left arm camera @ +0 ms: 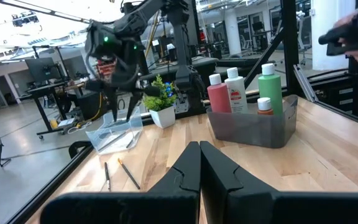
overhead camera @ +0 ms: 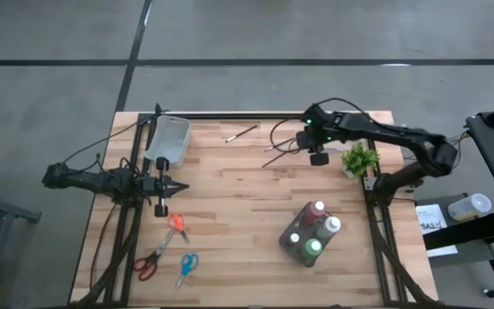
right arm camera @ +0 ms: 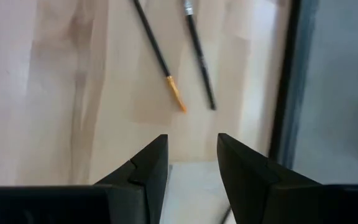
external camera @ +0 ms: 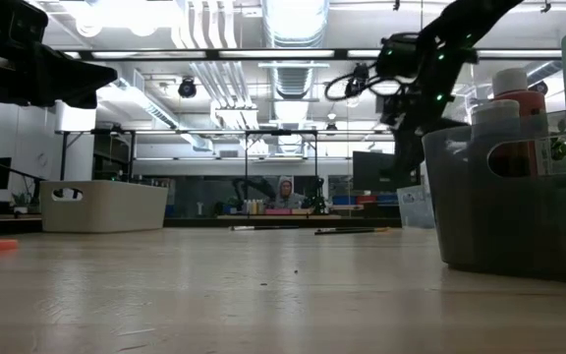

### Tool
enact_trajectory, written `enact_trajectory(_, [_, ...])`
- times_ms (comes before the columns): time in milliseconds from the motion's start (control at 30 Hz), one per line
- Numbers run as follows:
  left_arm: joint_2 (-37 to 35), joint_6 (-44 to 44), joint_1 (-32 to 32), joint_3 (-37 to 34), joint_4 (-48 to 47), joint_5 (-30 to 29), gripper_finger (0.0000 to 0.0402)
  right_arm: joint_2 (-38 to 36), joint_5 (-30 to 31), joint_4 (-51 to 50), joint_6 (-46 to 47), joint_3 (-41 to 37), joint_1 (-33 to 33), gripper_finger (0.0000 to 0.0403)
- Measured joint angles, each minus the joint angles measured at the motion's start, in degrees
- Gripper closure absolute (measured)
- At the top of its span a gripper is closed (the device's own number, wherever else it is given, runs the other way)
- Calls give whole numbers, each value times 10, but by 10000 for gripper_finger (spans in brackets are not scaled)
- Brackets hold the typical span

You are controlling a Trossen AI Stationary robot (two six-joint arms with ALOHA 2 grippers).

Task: Pick & Place Paint Supplies
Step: Put the gold paint brush into the transparent bin

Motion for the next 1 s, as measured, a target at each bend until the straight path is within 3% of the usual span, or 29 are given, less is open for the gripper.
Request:
enact_trajectory(433, [0,0,0,0,0,0,401,167,1,-31,-23,101,3,269])
enact_trajectory(1000, [0,0,0,0,0,0,401,256,3,-49,-38,129,-4,269])
